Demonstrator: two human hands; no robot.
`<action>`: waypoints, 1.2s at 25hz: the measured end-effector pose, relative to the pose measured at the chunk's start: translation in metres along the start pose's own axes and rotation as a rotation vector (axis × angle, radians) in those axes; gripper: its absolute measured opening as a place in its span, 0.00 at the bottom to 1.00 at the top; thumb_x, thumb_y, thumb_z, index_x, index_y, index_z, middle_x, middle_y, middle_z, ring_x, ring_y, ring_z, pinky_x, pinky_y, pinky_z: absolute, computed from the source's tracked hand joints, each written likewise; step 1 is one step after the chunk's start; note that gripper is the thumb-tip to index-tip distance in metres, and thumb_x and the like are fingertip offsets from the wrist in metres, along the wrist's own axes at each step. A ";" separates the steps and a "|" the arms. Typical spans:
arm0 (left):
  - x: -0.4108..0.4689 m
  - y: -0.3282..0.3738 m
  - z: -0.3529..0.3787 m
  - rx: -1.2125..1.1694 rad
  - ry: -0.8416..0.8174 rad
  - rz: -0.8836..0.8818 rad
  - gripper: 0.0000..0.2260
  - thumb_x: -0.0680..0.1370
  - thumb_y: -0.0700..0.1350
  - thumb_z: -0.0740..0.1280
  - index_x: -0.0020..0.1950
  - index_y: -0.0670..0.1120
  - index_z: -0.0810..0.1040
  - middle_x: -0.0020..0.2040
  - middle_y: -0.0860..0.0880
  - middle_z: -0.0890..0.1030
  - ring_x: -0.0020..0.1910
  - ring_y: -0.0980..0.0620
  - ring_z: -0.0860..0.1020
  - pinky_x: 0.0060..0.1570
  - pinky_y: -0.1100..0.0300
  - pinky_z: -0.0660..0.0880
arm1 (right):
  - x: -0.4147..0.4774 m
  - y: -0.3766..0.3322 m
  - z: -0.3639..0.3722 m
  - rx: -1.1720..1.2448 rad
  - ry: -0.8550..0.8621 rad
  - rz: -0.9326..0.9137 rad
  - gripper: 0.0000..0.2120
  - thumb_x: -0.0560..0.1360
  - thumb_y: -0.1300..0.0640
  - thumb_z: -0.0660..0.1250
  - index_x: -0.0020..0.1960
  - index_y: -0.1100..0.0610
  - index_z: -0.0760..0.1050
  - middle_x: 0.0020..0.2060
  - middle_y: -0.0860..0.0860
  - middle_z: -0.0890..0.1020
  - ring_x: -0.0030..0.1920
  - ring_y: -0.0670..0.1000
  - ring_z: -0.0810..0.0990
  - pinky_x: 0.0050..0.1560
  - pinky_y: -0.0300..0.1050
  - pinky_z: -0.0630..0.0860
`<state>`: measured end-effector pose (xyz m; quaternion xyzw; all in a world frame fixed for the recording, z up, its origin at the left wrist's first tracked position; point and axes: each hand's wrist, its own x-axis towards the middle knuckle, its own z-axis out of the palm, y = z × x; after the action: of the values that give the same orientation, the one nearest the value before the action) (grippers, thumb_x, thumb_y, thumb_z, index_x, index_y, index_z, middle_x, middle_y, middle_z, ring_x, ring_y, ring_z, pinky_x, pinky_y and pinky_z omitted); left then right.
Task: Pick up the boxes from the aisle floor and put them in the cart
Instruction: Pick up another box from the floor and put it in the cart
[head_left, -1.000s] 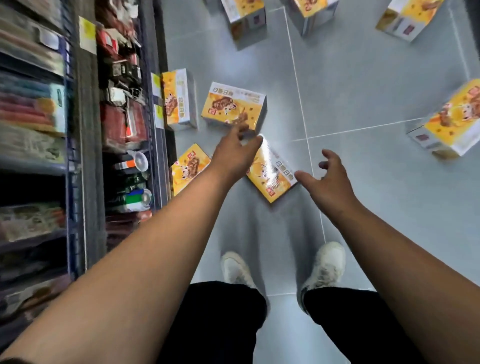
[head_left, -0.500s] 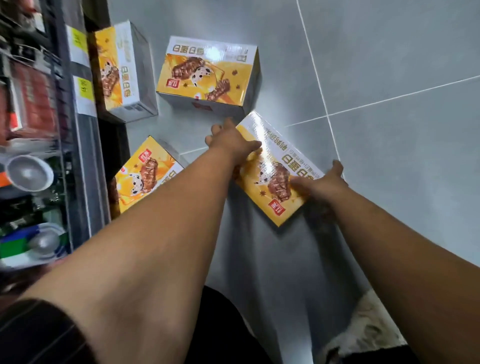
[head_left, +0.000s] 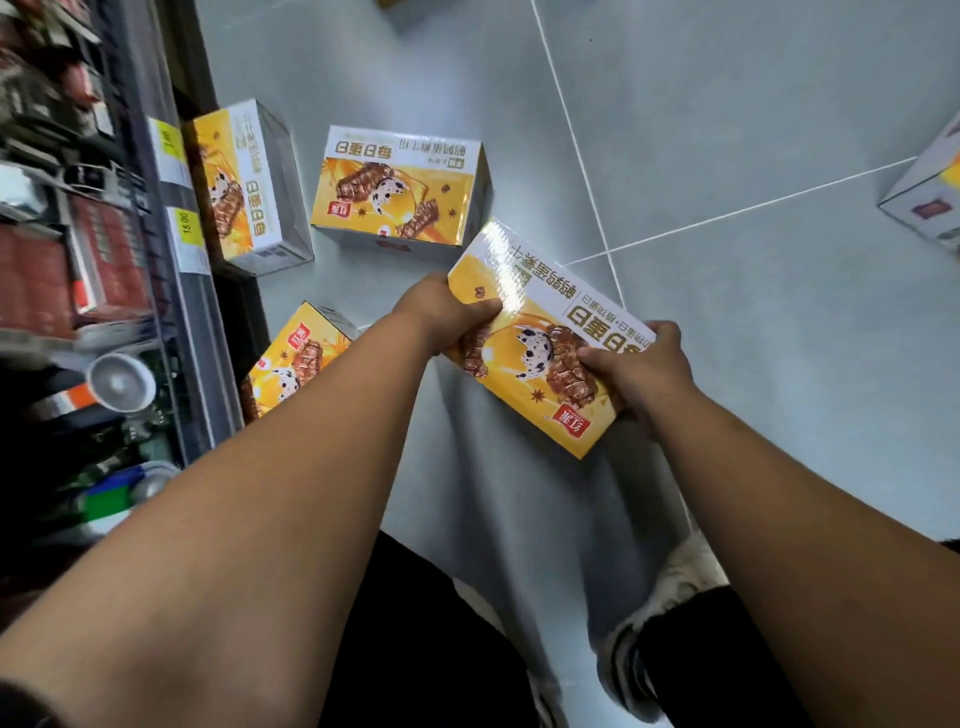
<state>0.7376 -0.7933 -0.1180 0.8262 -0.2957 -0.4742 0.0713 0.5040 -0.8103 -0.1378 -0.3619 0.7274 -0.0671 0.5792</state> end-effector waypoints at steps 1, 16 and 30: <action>-0.020 0.011 -0.010 -0.005 -0.001 0.008 0.27 0.71 0.60 0.74 0.64 0.48 0.75 0.56 0.47 0.81 0.51 0.44 0.81 0.50 0.47 0.81 | -0.020 -0.014 -0.014 -0.025 0.009 -0.011 0.34 0.63 0.53 0.81 0.59 0.49 0.62 0.49 0.48 0.77 0.49 0.56 0.81 0.50 0.61 0.80; -0.384 0.190 -0.201 -0.120 0.230 0.266 0.28 0.73 0.63 0.70 0.69 0.53 0.68 0.60 0.51 0.79 0.58 0.47 0.78 0.57 0.51 0.76 | -0.380 -0.257 -0.218 -0.262 0.170 -0.405 0.36 0.64 0.45 0.78 0.64 0.49 0.61 0.52 0.49 0.80 0.52 0.55 0.80 0.54 0.53 0.76; -0.599 0.371 -0.325 -0.460 0.324 0.639 0.33 0.60 0.69 0.72 0.62 0.64 0.67 0.57 0.56 0.81 0.55 0.51 0.81 0.52 0.43 0.79 | -0.603 -0.399 -0.396 0.180 0.111 -0.810 0.50 0.66 0.60 0.78 0.77 0.49 0.52 0.62 0.45 0.77 0.57 0.45 0.79 0.60 0.45 0.74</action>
<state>0.6252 -0.8158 0.6499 0.7195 -0.4081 -0.3460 0.4427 0.3710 -0.8641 0.6743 -0.5625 0.5475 -0.3723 0.4951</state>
